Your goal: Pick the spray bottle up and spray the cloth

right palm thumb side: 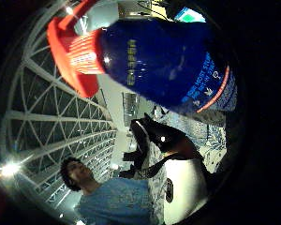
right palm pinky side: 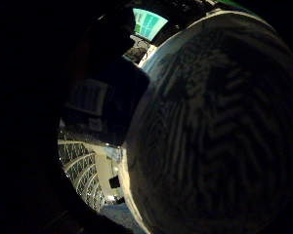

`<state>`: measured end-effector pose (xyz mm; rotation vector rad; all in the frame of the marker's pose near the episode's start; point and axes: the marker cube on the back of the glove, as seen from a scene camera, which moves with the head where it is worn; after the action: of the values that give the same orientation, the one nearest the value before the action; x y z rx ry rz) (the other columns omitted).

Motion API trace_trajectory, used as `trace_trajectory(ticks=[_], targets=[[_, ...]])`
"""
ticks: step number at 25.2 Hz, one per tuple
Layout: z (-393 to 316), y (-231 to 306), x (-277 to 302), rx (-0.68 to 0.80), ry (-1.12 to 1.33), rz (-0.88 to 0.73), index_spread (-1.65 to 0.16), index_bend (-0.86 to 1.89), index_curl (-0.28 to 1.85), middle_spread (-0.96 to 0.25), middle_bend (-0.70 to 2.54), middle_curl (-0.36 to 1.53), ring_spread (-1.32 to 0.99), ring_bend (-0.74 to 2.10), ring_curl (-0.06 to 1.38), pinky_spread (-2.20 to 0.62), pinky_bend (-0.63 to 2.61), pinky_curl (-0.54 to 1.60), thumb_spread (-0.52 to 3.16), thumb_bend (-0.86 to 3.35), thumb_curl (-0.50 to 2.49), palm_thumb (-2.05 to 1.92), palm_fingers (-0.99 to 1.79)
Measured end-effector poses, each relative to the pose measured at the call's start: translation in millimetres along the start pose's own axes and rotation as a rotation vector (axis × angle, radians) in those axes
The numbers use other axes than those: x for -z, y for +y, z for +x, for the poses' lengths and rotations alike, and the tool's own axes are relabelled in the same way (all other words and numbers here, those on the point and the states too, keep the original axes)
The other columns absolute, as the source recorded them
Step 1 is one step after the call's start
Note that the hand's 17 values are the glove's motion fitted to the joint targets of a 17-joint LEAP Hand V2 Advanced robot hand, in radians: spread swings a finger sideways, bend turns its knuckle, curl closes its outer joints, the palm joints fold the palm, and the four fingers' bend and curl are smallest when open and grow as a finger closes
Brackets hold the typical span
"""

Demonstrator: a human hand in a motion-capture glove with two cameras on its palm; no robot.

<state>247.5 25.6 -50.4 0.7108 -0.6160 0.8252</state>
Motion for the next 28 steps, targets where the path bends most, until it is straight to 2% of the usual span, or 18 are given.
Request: trace_trajectory(ticks=[6,11,17,23,28], targets=[[1,-12,-16,0.046,0.055,0.083,-0.39,0.04,0.19,-0.01,0.26,0.37,0.05,0.34,0.31,0.25,0.38,0.34,0.96,-0.01,0.31,0.61,0.36],[-3,-34,-17,0.250,0.108,0.190,-0.36,0.06,0.17,-0.02,0.30,0.38,0.05,0.48,0.34,0.27,0.35,0.33,0.97,0.08,0.39,0.80,0.50],[2,-19,-18,0.136,0.070,0.159,-0.30,0.05,0.15,-0.03,0.31,0.39,0.04,0.60,0.38,0.29,0.38,0.34,1.01,0.13,0.46,0.91,0.60],[-7,-15,-23,0.143,-0.041,0.126,-0.29,0.11,0.16,-0.04,0.29,0.40,0.01,0.66,0.40,0.29,0.36,0.34,1.02,0.16,0.52,0.97,0.71],[-32,-4,-30,0.191,-0.105,-0.008,-0.29,0.11,0.18,-0.05,0.27,0.40,-0.01,0.68,0.41,0.27,0.38,0.35,0.96,0.11,0.55,0.94,0.80]])
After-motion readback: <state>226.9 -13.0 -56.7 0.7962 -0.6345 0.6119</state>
